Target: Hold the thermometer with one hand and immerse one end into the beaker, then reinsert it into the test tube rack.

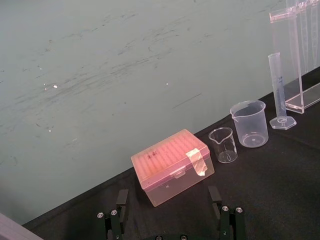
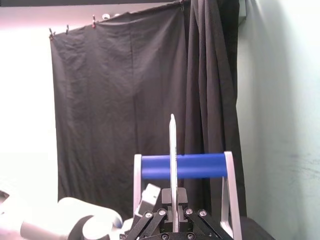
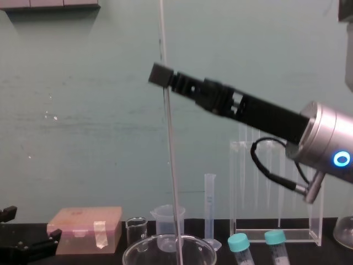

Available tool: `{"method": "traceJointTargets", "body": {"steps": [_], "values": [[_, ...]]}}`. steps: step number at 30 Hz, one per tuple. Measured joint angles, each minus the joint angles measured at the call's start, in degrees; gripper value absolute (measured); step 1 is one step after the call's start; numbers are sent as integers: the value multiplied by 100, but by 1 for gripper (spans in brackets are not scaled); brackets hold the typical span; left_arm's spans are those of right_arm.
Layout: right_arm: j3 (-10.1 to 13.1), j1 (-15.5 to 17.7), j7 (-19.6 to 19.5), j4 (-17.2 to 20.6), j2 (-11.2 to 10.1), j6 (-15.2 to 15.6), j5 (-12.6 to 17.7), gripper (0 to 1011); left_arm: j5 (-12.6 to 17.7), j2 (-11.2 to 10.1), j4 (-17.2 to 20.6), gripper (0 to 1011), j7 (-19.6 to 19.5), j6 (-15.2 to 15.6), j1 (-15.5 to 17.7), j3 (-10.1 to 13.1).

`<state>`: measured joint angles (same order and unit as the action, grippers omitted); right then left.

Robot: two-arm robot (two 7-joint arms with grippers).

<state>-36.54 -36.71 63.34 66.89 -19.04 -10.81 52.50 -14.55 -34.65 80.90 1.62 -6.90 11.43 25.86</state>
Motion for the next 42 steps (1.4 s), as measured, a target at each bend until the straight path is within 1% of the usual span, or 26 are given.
{"method": "traceJointTargets", "body": {"steps": [4, 11, 28, 42], "values": [[-33, 23, 16, -153, 46, -76, -118, 56, 0, 0, 0, 1008, 0, 0, 0, 0], [-52, 80, -10, -253, 77, -80, -239, 56, 0, 0, 0, 1008, 0, 0, 0, 0], [-58, 116, -20, -296, 126, -22, -347, 56, 0, 0, 0, 1008, 0, 0, 0, 0], [-26, 138, -44, -407, 186, -65, -391, 56, 0, 0, 0, 1008, 0, 0, 0, 0]]}}
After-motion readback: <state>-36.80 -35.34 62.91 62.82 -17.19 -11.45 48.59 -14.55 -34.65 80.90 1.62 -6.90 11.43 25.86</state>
